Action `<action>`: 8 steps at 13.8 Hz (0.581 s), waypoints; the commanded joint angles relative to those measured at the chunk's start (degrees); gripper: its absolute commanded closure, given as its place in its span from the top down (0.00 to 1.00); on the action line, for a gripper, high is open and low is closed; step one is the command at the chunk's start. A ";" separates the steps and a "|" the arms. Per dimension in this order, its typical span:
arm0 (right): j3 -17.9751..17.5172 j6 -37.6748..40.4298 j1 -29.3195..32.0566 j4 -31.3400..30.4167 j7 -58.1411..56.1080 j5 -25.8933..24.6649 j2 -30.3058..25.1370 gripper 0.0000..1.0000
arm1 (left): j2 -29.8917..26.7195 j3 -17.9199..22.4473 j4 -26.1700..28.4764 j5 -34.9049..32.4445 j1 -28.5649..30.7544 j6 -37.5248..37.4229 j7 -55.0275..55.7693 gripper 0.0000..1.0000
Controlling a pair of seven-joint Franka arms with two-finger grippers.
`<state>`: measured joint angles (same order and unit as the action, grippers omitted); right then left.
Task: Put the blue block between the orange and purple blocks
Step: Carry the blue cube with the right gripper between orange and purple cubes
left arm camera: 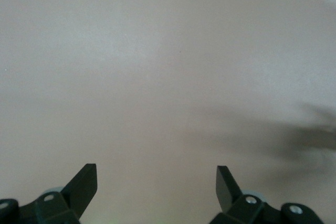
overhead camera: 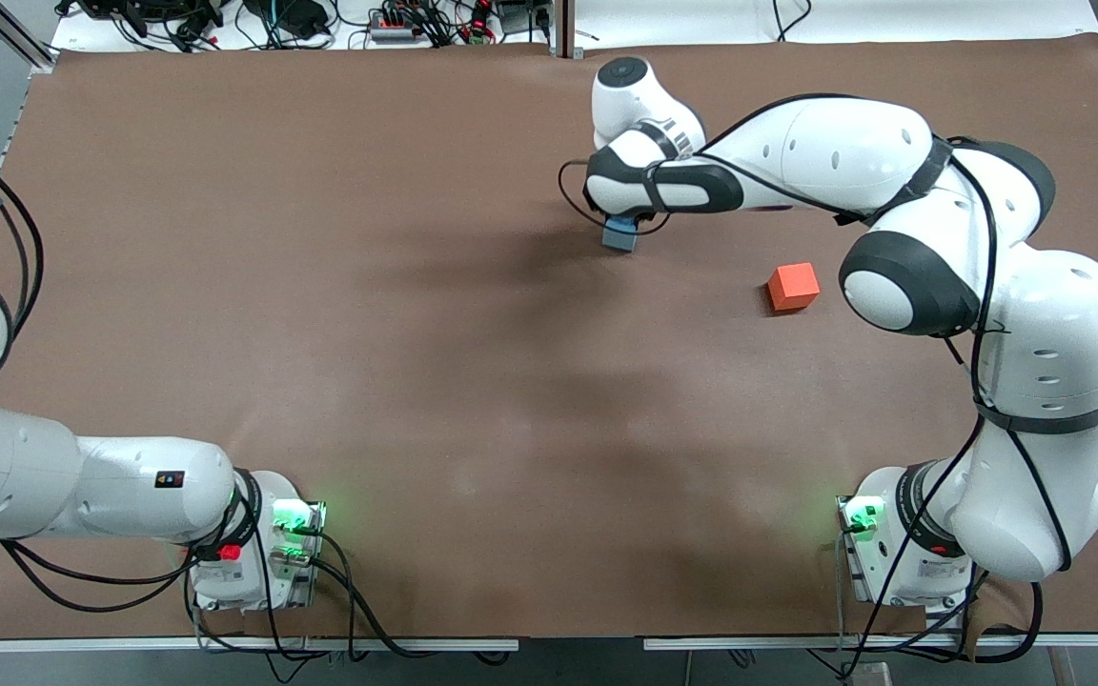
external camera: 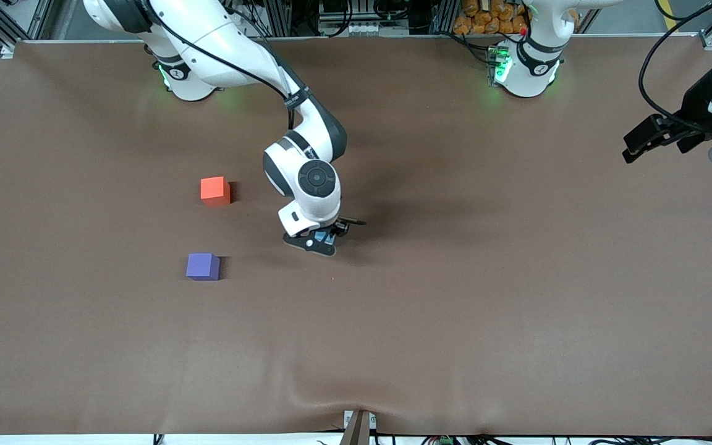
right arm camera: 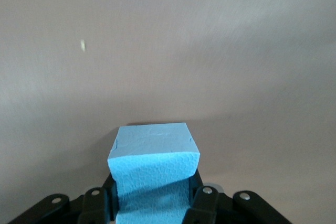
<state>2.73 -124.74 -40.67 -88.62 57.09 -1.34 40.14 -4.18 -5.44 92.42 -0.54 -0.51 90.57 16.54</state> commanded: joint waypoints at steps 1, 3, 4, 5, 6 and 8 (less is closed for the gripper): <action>3.94 7.82 1.02 -0.67 -0.22 -1.73 -8.38 0.20 | -0.39 0.26 1.45 0.27 0.15 2.59 -1.34 1.00; 4.31 11.96 7.40 -1.55 -8.96 -1.30 -13.40 0.20 | -0.21 0.08 1.45 0.36 0.33 3.30 -2.21 1.00; 4.13 13.11 11.71 -2.60 -15.28 -0.51 -15.68 0.20 | 0.05 0.08 1.45 0.45 0.33 3.39 -2.22 1.00; 4.04 13.21 15.15 -4.96 -21.52 0.63 -18.06 0.20 | 0.40 -0.01 1.45 0.45 0.33 4.00 -2.31 1.00; 4.13 13.12 18.05 -7.68 -27.15 2.73 -20.26 0.20 | 0.49 0.08 1.54 0.45 0.33 4.18 -2.65 1.00; 4.13 13.12 22.46 -14.79 -40.15 4.94 -24.48 0.17 | 0.84 0.08 1.72 0.45 0.42 5.93 -3.97 1.00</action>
<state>8.25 -110.30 -21.00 -94.40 25.41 1.82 21.04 -3.32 -5.33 93.71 -0.54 -0.43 94.73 14.32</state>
